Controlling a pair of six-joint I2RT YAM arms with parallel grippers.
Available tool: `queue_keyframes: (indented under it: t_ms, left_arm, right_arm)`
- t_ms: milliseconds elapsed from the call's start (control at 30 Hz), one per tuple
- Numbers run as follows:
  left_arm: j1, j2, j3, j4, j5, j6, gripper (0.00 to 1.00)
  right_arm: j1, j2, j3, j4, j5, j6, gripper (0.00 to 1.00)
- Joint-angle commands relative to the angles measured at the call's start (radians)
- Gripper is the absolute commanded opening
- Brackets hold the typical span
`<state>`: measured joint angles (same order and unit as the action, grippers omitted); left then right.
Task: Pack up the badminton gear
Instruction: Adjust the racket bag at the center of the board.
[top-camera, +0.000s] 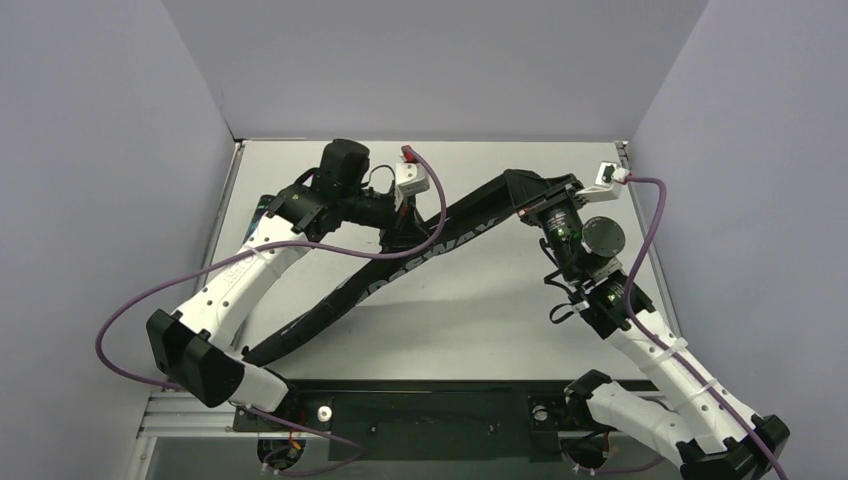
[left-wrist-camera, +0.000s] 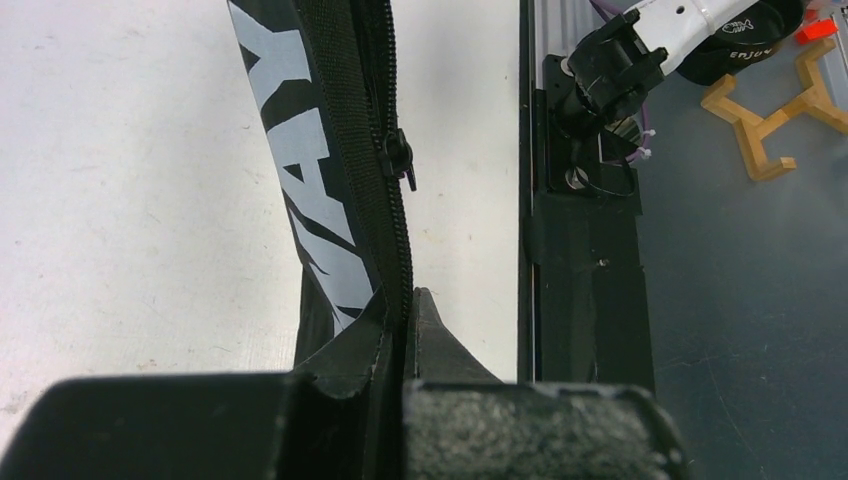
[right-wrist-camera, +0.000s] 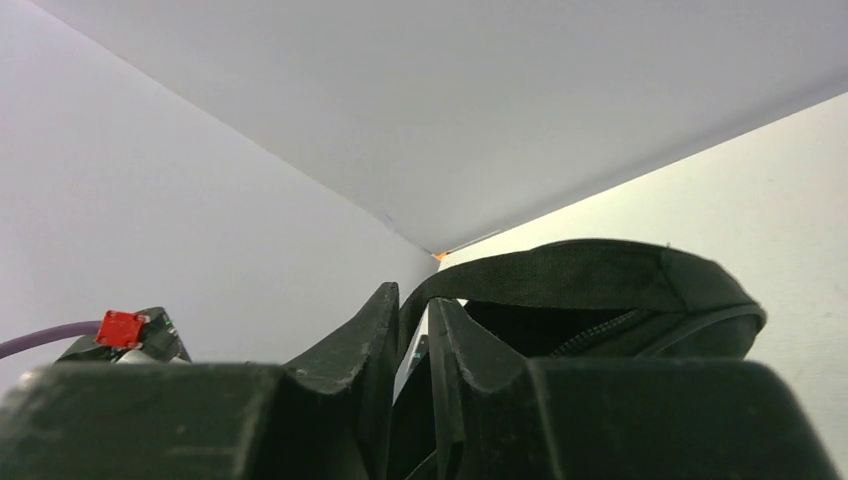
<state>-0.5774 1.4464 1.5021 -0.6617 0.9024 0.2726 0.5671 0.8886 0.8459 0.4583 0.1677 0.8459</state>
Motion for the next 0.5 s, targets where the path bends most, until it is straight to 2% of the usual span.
queue_keyframes:
  t_ms: [0, 233, 300, 467]
  left_arm:
    - [0.002, -0.033, -0.002, -0.004, 0.038, 0.007, 0.0]
    - [0.004, -0.023, 0.006, 0.006, 0.041, -0.01, 0.0]
    - [0.004, -0.022, 0.008, 0.009, 0.041, -0.013, 0.0]
    - [0.007, -0.018, 0.011, 0.02, 0.043, -0.03, 0.0]
  right_arm:
    - [-0.034, -0.032, 0.059, -0.043, -0.004, -0.041, 0.18]
    - [-0.034, -0.053, 0.153, -0.279, -0.182, -0.101, 0.46]
    - [-0.033, -0.066, 0.185, -0.367, -0.239, -0.12, 0.5]
    - [-0.028, -0.078, 0.203, -0.446, -0.414, -0.118, 0.54]
